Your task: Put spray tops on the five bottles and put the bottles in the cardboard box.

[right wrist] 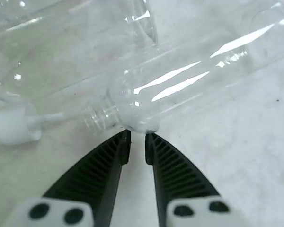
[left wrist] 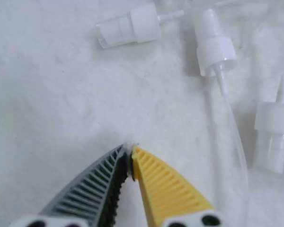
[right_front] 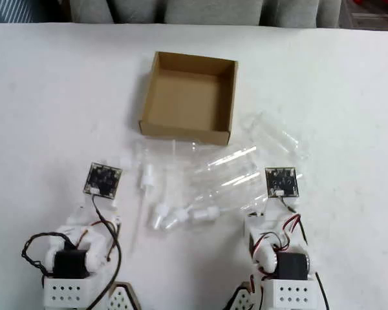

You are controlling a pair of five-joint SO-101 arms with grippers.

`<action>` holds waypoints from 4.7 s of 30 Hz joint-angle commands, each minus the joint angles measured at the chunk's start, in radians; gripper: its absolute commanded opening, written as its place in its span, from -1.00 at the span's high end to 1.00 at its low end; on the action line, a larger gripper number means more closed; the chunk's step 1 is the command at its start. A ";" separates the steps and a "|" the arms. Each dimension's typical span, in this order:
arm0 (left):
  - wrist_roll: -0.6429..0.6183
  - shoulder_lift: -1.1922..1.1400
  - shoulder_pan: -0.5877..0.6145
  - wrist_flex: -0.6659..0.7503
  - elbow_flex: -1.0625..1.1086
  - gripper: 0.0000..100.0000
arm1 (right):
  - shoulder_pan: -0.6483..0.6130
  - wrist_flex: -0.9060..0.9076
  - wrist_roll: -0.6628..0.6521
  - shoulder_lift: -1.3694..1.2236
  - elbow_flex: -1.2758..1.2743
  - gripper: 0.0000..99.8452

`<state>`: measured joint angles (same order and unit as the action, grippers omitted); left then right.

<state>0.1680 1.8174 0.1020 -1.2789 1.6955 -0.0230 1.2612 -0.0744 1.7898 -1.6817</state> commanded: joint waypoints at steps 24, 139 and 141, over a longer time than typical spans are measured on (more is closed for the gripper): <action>0.006 0.010 -0.012 -0.008 -0.003 0.95 | 0.008 0.007 -0.008 0.008 -0.009 0.94; 0.781 -1.569 -0.377 0.287 -1.166 0.67 | -0.008 -0.039 -0.012 0.010 -0.009 0.93; 0.783 -1.626 -0.377 0.288 -1.206 0.54 | -0.008 -0.039 -0.012 0.010 -0.009 0.93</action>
<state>0.9398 0.2739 -0.2693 -1.0088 0.6122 -0.0384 1.2413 -0.0744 1.7898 -1.6817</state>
